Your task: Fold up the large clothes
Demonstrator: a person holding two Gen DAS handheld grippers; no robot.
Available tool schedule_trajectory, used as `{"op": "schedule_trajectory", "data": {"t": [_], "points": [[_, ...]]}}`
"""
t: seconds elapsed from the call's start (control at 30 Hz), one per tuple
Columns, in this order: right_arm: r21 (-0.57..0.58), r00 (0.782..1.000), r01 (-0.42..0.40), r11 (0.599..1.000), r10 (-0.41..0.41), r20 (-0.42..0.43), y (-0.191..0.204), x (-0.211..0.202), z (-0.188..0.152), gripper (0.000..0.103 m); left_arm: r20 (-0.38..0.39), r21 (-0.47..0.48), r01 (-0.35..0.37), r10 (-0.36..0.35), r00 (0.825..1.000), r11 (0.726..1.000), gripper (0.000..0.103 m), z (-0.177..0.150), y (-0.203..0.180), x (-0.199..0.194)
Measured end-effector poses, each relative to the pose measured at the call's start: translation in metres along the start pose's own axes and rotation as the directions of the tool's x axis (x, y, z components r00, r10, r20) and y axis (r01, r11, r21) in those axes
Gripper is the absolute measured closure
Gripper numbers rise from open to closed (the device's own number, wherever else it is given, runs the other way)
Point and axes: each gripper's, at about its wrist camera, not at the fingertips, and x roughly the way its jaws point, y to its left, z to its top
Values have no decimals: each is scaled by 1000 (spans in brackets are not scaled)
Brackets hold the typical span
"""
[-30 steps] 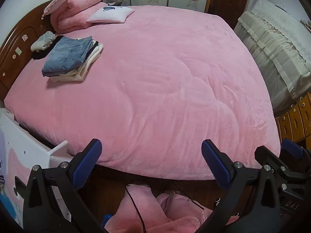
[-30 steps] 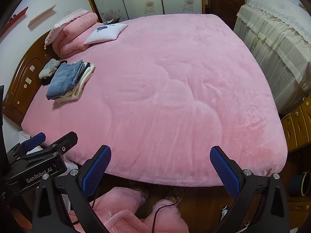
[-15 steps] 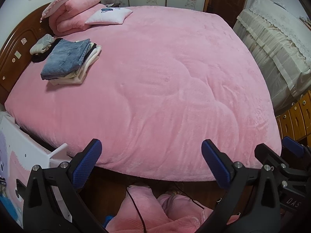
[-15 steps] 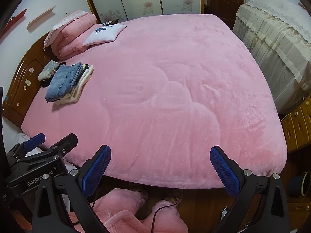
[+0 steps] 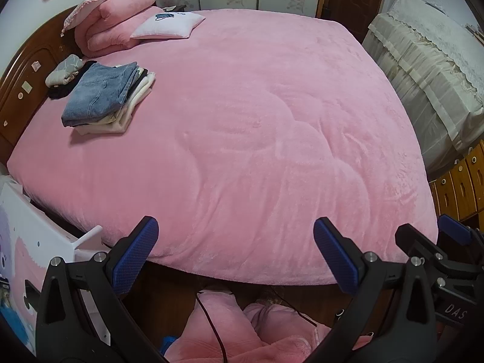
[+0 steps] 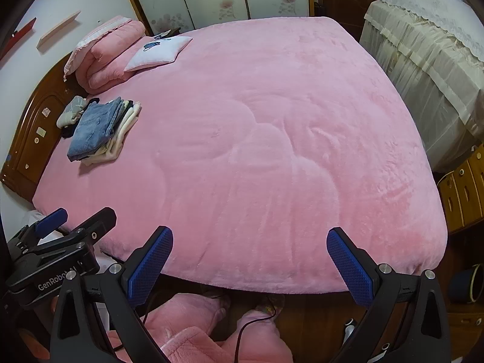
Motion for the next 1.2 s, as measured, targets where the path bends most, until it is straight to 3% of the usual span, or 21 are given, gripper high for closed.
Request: {"op": "schedule_trajectory", "data": {"t": [0.8, 1.03, 1.2], "points": [[32, 1000, -3, 999, 3, -10, -10, 5, 1, 0, -7, 25, -5, 6, 1000, 1000, 1, 12, -4, 5], [55, 1000, -8, 998, 9, -25, -26, 16, 20, 0, -12, 63, -8, 9, 1000, 998, 1, 27, -13, 17], [88, 1000, -2, 996, 3, -14, -40, 22, 36, 0, 25, 80, -23, 21, 999, 996, 1, 44, -16, 18]]}}
